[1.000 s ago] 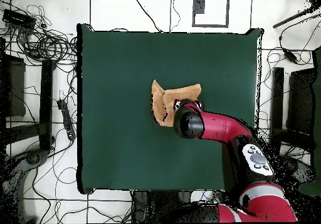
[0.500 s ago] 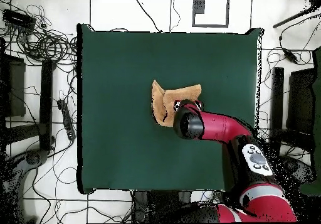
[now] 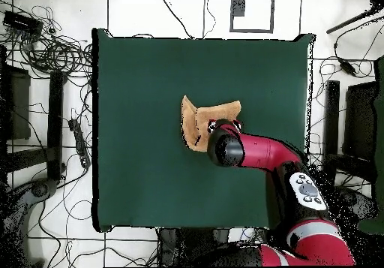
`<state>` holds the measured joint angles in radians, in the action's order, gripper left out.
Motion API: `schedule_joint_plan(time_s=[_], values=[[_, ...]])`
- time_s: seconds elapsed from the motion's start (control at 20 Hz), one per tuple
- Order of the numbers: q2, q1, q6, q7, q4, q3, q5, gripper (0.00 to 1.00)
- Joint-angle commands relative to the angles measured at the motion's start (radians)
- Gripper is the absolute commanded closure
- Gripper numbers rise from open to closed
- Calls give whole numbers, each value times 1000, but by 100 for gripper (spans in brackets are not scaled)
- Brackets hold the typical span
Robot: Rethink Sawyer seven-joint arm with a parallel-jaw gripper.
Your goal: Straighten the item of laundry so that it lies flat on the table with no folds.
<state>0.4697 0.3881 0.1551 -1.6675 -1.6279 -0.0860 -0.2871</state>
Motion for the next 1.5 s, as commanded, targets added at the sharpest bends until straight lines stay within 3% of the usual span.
schedule_joint_plan(time_s=[0.05,1.1,1.5], values=[[-66,-13,64,-40,-39,-89,-40,100],[-45,67,140,5,-60,-191,-29,100],[12,-15,128,-99,-99,-160,21,100]])
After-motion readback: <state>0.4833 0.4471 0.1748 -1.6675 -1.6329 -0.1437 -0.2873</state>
